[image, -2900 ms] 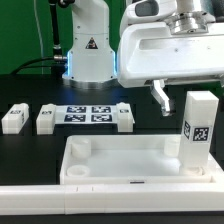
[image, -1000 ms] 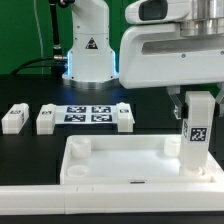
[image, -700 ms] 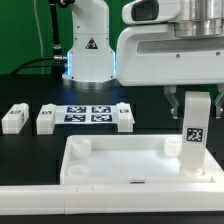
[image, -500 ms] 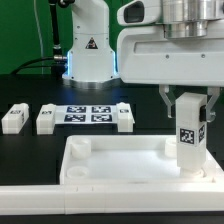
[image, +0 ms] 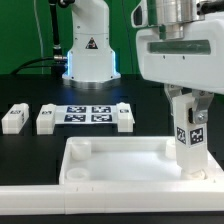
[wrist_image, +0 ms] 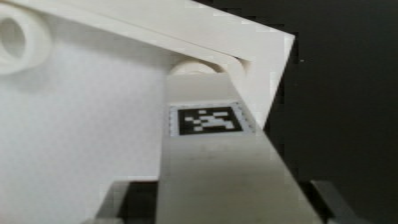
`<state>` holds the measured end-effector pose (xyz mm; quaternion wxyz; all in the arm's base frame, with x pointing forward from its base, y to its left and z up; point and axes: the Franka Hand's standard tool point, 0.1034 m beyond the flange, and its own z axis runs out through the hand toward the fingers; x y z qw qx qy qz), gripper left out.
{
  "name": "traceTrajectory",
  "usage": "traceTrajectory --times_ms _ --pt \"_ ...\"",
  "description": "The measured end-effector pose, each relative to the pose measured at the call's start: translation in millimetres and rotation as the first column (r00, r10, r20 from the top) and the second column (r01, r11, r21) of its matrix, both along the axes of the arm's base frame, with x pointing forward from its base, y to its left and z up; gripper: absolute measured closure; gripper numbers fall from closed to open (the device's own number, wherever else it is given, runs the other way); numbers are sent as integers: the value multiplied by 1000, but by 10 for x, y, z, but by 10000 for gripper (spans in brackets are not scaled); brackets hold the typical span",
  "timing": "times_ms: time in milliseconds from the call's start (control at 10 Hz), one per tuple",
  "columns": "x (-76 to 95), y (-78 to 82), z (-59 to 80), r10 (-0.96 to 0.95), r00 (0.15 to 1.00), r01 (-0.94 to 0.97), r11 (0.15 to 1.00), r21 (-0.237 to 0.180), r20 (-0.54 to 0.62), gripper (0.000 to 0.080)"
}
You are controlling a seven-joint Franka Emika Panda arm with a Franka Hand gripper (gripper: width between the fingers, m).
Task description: Assemble desk
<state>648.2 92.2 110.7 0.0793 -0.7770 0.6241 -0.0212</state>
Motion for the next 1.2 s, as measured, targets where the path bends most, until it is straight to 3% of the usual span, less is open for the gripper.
traceTrajectory --times_ms 500,600,700,800,900,1000,1200 --pt "-11 47 3 -179 983 180 983 32 -42 504" --pt "-10 49 2 -164 986 165 986 30 -39 394" --pt "-19 36 9 -59 998 60 998 17 -35 394" --pt "-35 12 44 105 994 -104 995 6 -45 220" --pt "-10 17 67 245 969 -246 969 -8 -30 220" --pt "-27 64 60 386 922 -386 922 -25 -19 162" --pt "-72 128 52 490 871 -490 870 -46 -3 151"
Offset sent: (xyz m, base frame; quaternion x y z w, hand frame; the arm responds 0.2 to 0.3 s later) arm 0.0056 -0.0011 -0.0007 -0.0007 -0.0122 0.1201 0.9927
